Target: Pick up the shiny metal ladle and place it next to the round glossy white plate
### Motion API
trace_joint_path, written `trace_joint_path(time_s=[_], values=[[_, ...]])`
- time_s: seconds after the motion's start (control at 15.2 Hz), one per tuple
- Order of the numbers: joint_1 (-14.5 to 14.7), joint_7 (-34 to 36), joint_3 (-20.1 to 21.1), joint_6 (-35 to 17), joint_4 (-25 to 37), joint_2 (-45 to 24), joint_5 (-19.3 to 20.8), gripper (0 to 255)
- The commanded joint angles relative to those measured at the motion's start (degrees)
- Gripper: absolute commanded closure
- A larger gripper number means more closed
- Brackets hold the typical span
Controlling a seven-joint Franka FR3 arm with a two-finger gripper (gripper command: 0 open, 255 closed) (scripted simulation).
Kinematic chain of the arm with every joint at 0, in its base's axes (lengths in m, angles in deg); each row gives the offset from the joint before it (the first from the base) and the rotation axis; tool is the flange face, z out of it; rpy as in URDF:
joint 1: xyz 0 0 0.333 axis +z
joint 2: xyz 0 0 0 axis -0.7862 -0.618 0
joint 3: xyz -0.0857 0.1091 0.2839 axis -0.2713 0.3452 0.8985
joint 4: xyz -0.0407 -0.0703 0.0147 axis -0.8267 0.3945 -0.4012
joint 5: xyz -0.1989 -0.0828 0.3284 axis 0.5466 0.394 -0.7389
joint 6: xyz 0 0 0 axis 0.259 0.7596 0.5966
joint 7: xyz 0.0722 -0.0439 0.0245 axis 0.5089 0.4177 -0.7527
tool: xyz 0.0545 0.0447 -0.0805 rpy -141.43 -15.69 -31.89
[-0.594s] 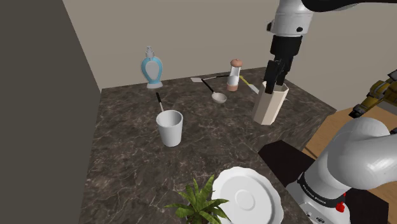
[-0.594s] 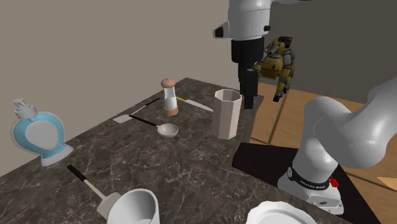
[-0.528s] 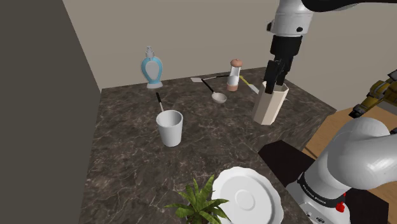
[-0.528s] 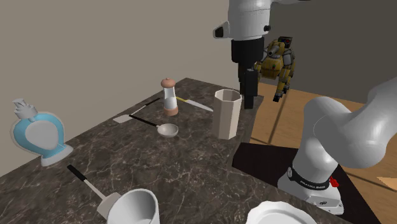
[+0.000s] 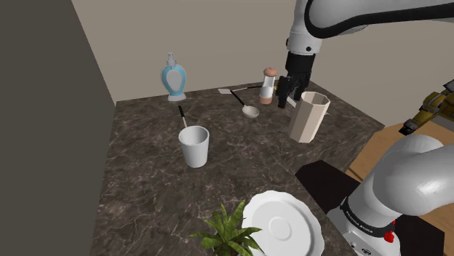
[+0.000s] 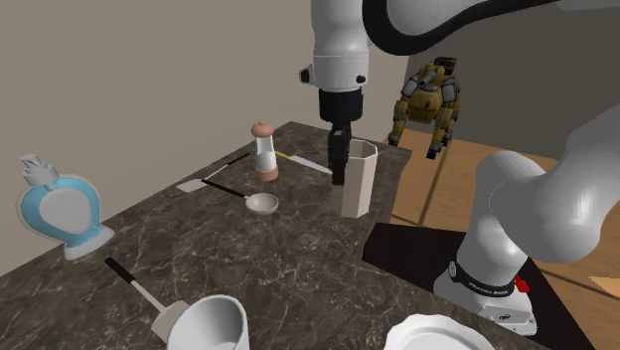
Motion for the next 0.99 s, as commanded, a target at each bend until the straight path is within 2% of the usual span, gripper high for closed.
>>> trace_joint_path(time_s=[0.0,0.46,0.92], values=[[-0.4,1.0,0.1,-4.2,0.8,-3.9,-0.2,0],[-2.1,3.8,-0.4,-16.6,5.1,-17.1,-0.4,0],[-3.4,6.3,-1.4,-26.0,12.7,-30.8,-0.9,0]])
